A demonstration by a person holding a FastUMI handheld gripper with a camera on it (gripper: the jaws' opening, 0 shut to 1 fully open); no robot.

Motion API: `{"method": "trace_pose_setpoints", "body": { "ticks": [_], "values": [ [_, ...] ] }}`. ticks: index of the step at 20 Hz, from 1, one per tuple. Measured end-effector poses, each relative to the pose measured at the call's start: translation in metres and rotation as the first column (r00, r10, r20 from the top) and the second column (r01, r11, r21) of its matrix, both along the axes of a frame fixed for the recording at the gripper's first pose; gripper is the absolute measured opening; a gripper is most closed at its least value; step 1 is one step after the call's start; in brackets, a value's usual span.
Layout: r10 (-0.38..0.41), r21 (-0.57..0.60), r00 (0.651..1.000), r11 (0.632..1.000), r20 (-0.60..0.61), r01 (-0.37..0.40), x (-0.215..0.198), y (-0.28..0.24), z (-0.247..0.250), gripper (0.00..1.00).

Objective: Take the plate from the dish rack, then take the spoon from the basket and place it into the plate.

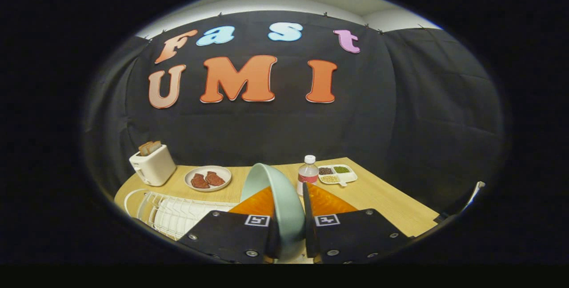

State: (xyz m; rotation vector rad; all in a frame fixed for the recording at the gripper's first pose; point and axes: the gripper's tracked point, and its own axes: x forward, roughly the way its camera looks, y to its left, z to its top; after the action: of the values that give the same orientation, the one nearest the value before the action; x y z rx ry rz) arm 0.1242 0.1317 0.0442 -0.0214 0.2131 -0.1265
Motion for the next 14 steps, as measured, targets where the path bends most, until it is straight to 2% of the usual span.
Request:
{"method": "trace_pose_setpoints", "body": {
  "ticks": [4, 8, 14],
  "values": [
    [0.076, 0.140, 0.997, 0.987, -0.006, -0.074, -0.048, 0.004, -0.008, 0.22],
    [0.136, 0.294, 0.990, 0.948, -0.026, -0.123, -0.097, 0.000, -0.030, 0.22],
    [0.191, 0.433, 0.980, 0.888, -0.046, -0.153, -0.165, -0.001, -0.080, 0.22]
  ]
}}
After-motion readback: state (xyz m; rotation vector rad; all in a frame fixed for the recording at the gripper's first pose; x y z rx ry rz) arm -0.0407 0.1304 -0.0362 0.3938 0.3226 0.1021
